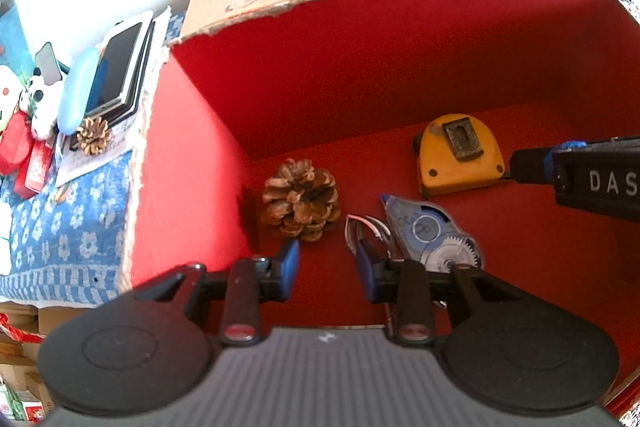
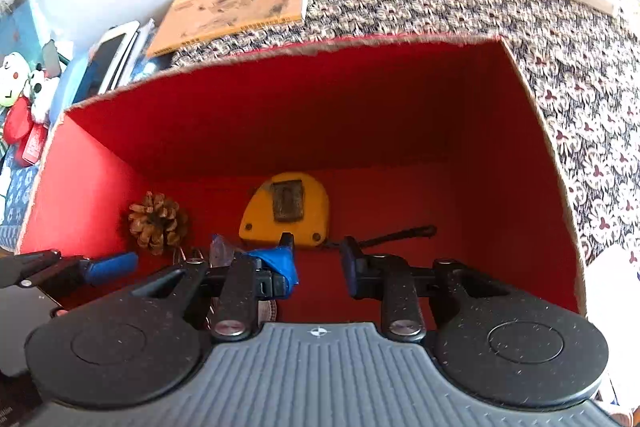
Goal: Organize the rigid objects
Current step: 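Withdraw the open right tool up out of the red box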
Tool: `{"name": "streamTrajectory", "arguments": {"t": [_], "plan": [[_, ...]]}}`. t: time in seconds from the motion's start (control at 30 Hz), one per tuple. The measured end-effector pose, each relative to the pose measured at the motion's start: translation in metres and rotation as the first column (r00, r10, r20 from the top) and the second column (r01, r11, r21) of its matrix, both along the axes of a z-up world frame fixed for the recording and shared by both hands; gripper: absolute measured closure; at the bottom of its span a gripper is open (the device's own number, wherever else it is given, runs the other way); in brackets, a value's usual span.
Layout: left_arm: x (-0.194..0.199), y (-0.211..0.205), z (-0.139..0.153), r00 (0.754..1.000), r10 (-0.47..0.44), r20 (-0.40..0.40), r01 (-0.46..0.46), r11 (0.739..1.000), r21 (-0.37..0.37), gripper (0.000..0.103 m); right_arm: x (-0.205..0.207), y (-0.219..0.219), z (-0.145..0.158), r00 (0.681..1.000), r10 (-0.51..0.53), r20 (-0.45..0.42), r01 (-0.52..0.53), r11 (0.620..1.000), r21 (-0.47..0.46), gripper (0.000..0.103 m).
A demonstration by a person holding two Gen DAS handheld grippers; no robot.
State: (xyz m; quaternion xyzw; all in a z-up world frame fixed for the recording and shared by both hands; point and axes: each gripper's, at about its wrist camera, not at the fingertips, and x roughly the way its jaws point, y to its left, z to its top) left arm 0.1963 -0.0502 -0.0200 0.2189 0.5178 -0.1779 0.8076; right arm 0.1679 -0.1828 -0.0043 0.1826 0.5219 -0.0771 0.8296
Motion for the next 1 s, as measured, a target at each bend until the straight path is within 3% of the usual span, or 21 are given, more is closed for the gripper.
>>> {"name": "streamTrajectory", "arguments": {"t": [0.47,0.7,1.0], "plan": [[-0.004,0.0,0.001,0.999,0.009,0.043,-0.01,1.0,0.019,0.064,0.0,-0.001,-0.002,0.999,0.036,0.008,-0.037,0.997,0.066,0.096],[-0.004,-0.006,-0.002,1.0,-0.006,0.015,0.005,0.997,0.08,0.047,0.005,-0.008,-0.007,0.997,0.061,-0.045,-0.054,0.988,0.143,0.095],[-0.009,-0.007,-0.001,0.999,0.026,0.026,-0.029,0.994,0.106,0.046,0.004,-0.011,-0.006,0.996,0.08,-0.039,-0.073,0.985,0.156,0.095]]}}
